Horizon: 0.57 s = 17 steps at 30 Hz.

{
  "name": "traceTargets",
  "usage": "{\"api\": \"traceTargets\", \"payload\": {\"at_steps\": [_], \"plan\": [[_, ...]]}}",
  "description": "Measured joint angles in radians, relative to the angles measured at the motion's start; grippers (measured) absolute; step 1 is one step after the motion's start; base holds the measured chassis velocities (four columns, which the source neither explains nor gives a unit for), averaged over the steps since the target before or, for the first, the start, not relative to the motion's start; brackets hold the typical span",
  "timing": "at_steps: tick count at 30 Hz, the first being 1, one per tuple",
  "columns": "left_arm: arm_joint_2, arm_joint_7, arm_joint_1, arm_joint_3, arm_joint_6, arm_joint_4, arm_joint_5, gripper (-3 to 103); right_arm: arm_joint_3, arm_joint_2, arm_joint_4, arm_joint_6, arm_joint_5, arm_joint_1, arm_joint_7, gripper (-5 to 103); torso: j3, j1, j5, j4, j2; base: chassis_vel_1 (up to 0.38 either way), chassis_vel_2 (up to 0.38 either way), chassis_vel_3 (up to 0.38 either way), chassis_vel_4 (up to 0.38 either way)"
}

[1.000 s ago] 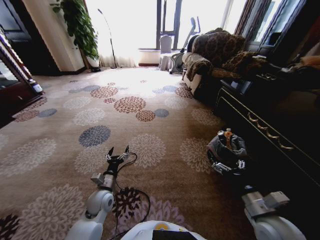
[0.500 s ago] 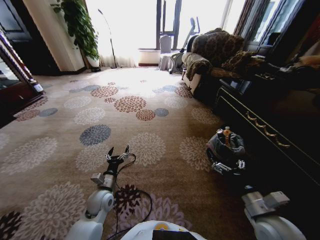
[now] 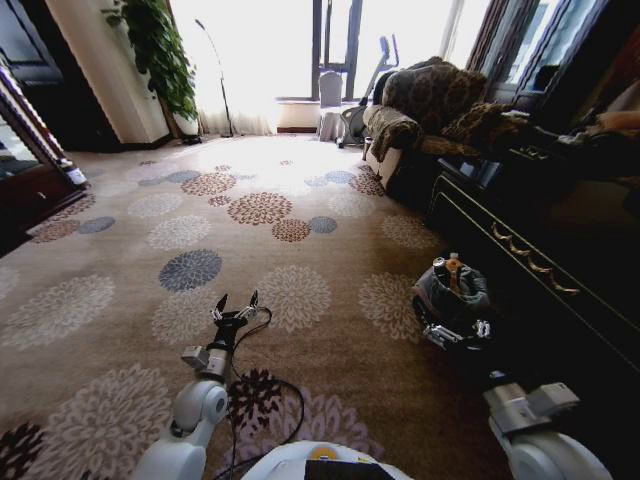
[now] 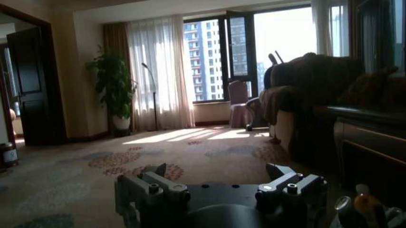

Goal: Pick up the trash from the ground and place it into the trash bin.

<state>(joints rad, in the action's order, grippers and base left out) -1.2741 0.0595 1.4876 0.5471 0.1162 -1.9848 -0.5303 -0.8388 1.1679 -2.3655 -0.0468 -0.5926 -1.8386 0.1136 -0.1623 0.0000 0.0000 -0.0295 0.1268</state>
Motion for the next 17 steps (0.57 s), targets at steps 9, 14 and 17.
{"api": "traceTargets", "payload": {"at_steps": [9,14,17], "plan": [[0.000,0.000,0.000,0.000,0.000,0.000,0.000,100,0.000,0.000,0.000,0.000,0.000,0.000,0.000,100,0.000,0.000,0.0001,0.0000,0.000,0.000,0.000,0.000,0.000],[0.000,0.000,0.000,0.000,0.000,0.000,0.000,100,0.000,0.000,0.000,0.000,0.000,0.000,0.000,100,0.000,0.000,0.0000,0.0000,0.000,0.000,0.000,0.000,0.000],[0.000,0.000,0.000,0.000,0.000,0.000,0.000,100,0.000,0.000,0.000,0.000,0.000,0.000,0.000,100,0.000,0.000,0.0001,0.0000,0.000,0.000,0.000,0.000,0.000]]}}
